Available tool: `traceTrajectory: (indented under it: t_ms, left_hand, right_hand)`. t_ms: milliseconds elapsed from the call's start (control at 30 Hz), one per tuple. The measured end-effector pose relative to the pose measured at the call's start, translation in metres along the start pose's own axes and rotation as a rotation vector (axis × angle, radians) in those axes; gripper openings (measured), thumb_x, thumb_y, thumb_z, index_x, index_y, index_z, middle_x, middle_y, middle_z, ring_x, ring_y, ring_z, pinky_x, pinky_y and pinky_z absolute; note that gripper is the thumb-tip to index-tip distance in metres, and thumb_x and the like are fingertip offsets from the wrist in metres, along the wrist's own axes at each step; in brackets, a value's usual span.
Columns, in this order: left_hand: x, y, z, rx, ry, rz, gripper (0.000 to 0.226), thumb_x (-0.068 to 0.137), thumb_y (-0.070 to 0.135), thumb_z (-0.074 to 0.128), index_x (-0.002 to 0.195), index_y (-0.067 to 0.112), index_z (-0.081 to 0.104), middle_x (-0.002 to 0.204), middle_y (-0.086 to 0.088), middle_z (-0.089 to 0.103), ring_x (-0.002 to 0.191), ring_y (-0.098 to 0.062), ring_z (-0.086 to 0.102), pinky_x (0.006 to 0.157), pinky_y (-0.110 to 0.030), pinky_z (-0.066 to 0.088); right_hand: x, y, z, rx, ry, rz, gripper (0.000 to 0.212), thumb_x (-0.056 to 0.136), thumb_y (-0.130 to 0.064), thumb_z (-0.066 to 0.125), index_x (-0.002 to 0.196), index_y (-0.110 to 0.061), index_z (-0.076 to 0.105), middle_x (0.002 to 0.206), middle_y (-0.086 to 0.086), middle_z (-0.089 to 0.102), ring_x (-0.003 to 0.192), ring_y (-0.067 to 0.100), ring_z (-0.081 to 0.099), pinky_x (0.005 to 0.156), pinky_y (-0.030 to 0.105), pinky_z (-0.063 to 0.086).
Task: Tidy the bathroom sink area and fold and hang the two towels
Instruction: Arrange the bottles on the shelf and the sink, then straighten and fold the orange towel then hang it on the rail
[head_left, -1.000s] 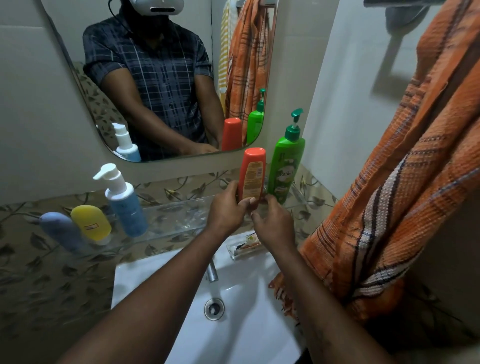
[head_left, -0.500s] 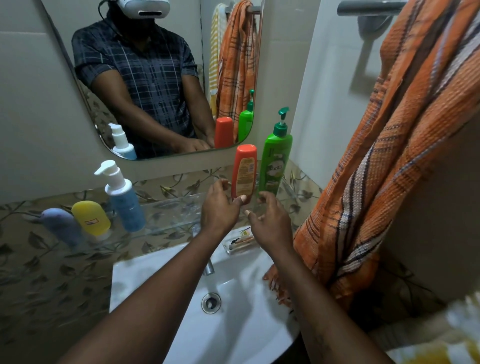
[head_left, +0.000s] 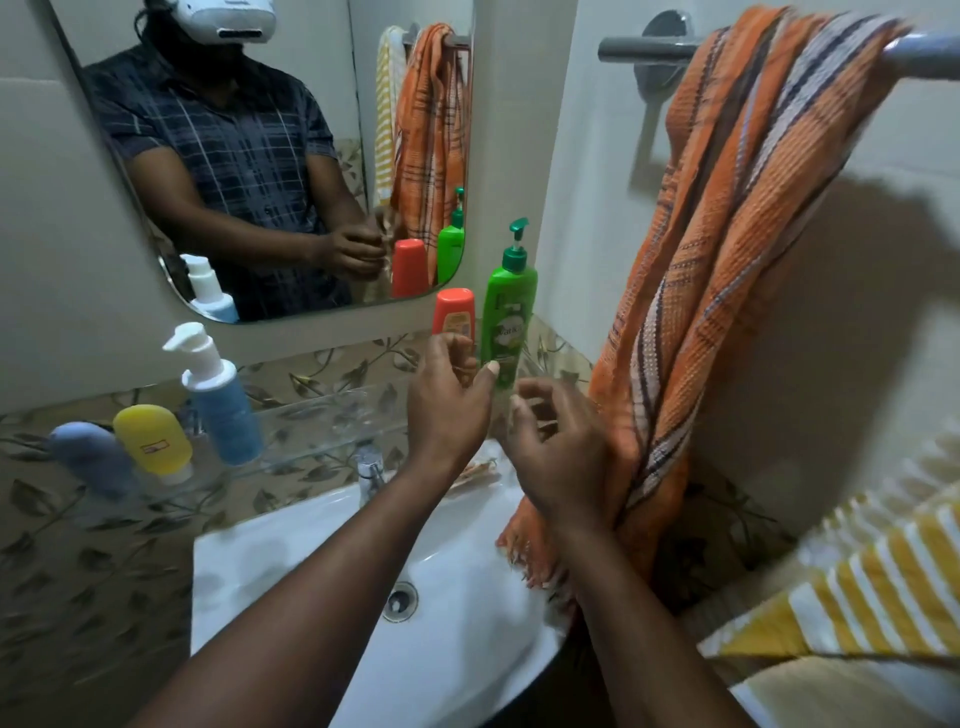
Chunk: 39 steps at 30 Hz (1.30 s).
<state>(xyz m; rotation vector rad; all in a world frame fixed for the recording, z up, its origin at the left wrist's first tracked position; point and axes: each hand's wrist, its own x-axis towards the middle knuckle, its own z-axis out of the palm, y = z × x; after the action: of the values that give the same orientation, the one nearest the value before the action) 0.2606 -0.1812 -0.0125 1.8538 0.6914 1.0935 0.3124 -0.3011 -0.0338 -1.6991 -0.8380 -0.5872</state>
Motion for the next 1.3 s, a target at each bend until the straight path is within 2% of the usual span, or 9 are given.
traceTrajectory:
  t_ms: [167, 333, 400, 500, 633, 833, 1033, 1200, 1300]
  left_hand:
    - [-0.008, 0.031, 0.006, -0.103, -0.136, 0.100, 0.008, 0.098, 0.033, 0.074, 0.097, 0.027, 0.069, 0.088, 0.009, 0.072, 0.083, -0.005, 0.070, 0.076, -0.032, 0.061]
    - [-0.020, 0.053, 0.009, -0.149, -0.187, 0.137, 0.011, 0.097, 0.038, 0.074, 0.090, 0.030, 0.070, 0.082, 0.011, 0.073, 0.078, 0.000, 0.069, 0.071, -0.031, 0.062]
    - [-0.025, 0.061, 0.006, -0.154, -0.198, 0.152, 0.012, 0.096, 0.040, 0.074, 0.090, 0.031, 0.071, 0.081, 0.012, 0.073, 0.077, 0.001, 0.069, 0.069, -0.028, 0.060]
    - [-0.033, 0.080, -0.003, -0.154, -0.224, 0.193, 0.018, 0.096, 0.048, 0.070, 0.092, 0.030, 0.071, 0.086, 0.013, 0.074, 0.080, 0.000, 0.070, 0.071, -0.034, 0.062]
    - [-0.048, 0.108, -0.015, -0.096, -0.255, 0.331, 0.017, 0.096, 0.051, 0.067, 0.094, 0.034, 0.070, 0.095, 0.015, 0.069, 0.086, 0.000, 0.067, 0.074, -0.039, 0.062]
    - [-0.073, 0.137, -0.027, -0.125, -0.379, 0.287, 0.054, 0.096, 0.053, 0.072, 0.138, 0.022, 0.059, 0.134, 0.001, 0.059, 0.119, -0.015, 0.063, 0.098, -0.038, 0.059]
    - [-0.075, 0.170, -0.048, -0.250, -0.399, 0.253, 0.060, 0.097, 0.042, 0.073, 0.148, 0.025, 0.049, 0.138, -0.004, 0.064, 0.120, -0.022, 0.067, 0.101, -0.047, 0.059]
    - [-0.083, 0.170, -0.052, -0.260, -0.420, 0.292, 0.044, 0.100, 0.020, 0.067, 0.143, 0.029, 0.063, 0.119, 0.006, 0.073, 0.100, -0.006, 0.069, 0.091, -0.030, 0.058]
    - [-0.104, 0.154, -0.050, -0.307, -0.475, 0.210, 0.036, 0.093, 0.016, 0.063, 0.127, 0.015, 0.074, 0.115, -0.005, 0.079, 0.104, -0.021, 0.075, 0.095, -0.048, 0.061]
  right_hand:
    - [0.011, -0.018, -0.060, -0.112, 0.427, -0.194, 0.010, 0.094, -0.007, 0.071, 0.104, -0.009, 0.070, 0.094, 0.005, 0.068, 0.076, 0.024, 0.065, 0.075, 0.028, 0.056]
    - [0.022, -0.029, -0.095, -0.225, 0.542, -0.073, 0.051, 0.087, -0.024, 0.084, 0.128, -0.010, 0.056, 0.115, 0.014, 0.061, 0.098, 0.025, 0.062, 0.088, 0.030, 0.054]
    - [0.028, -0.027, -0.101, -0.356, 0.473, 0.074, 0.069, 0.081, -0.032, 0.088, 0.134, -0.002, 0.056, 0.127, 0.021, 0.060, 0.117, 0.033, 0.058, 0.102, 0.036, 0.046]
    - [0.023, -0.032, -0.102, -0.353, 0.356, 0.290, 0.047, 0.088, -0.027, 0.083, 0.123, -0.002, 0.065, 0.113, 0.023, 0.071, 0.104, 0.044, 0.067, 0.086, 0.041, 0.044]
    - [-0.001, -0.053, -0.099, -0.343, 0.341, 0.199, 0.025, 0.093, -0.020, 0.077, 0.110, -0.005, 0.067, 0.095, 0.020, 0.074, 0.086, 0.043, 0.069, 0.069, 0.041, 0.044]
    - [-0.036, -0.086, -0.108, -0.264, 0.241, 0.044, 0.034, 0.100, -0.022, 0.062, 0.120, 0.005, 0.070, 0.102, 0.025, 0.076, 0.092, 0.043, 0.074, 0.077, 0.041, 0.051]
    - [-0.091, -0.107, -0.103, -0.343, -0.076, 0.007, 0.023, 0.095, -0.004, 0.073, 0.115, 0.006, 0.074, 0.101, 0.023, 0.078, 0.092, 0.031, 0.075, 0.084, 0.034, 0.056]
    - [-0.117, -0.089, -0.128, -0.211, -0.542, 0.024, 0.029, 0.096, -0.041, 0.073, 0.107, -0.015, 0.080, 0.107, 0.001, 0.080, 0.101, 0.018, 0.073, 0.088, 0.029, 0.052]
    - [-0.102, -0.098, -0.148, -0.017, -0.289, 0.132, 0.034, 0.091, -0.051, 0.069, 0.093, -0.019, 0.081, 0.084, -0.034, 0.073, 0.082, -0.015, 0.066, 0.074, 0.006, 0.045]
